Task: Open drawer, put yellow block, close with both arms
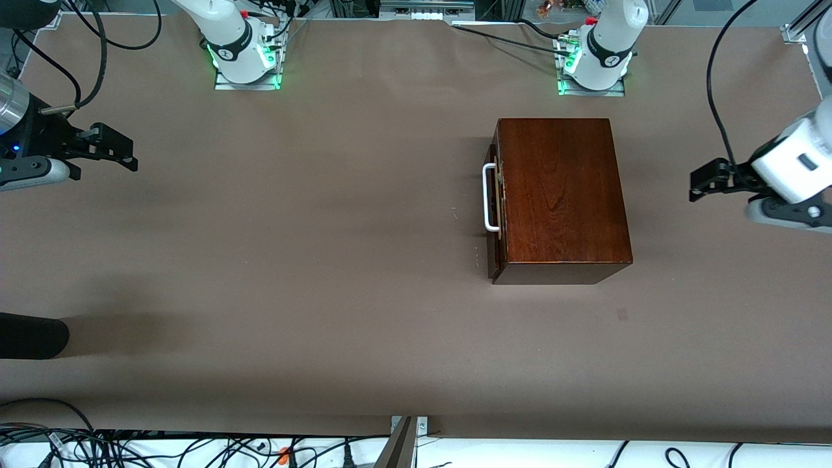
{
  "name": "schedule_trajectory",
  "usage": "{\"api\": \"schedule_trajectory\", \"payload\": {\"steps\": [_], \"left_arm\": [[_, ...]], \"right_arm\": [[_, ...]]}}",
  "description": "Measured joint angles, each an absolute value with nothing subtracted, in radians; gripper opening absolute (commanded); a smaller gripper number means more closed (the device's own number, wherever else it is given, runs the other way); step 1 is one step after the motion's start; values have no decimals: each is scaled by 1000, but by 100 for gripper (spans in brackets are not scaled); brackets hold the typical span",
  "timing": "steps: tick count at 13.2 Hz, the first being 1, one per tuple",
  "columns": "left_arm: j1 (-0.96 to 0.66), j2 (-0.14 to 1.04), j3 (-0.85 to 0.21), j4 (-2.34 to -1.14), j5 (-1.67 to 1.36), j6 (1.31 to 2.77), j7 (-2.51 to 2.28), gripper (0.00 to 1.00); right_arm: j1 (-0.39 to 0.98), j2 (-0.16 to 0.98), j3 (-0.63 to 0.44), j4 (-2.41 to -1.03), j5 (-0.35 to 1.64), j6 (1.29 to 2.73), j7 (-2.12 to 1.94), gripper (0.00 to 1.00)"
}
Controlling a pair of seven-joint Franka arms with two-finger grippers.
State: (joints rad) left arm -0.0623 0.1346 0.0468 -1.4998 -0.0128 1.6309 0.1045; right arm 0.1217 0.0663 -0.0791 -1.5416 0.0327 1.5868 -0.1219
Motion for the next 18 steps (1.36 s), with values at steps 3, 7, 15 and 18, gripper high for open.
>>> {"api": "schedule_trajectory", "payload": {"steps": [3,7,15,18], "left_arm": [[-63,36,60,-1623,-19,1666,93,100],[-67,22,30,-1645,-9,1667,40,100],[-67,21,9,-1645,3,1666,65,100],[-67,21,9,-1645,3,1666,68,100]], "right_arm": [[122,66,-79,-1542,33,1587,-122,100],[122,66,-79,-1542,33,1587,-122,100],[122,66,-79,-1542,33,1587,-122,100],[122,66,-79,-1542,33,1587,-122,100]]}}
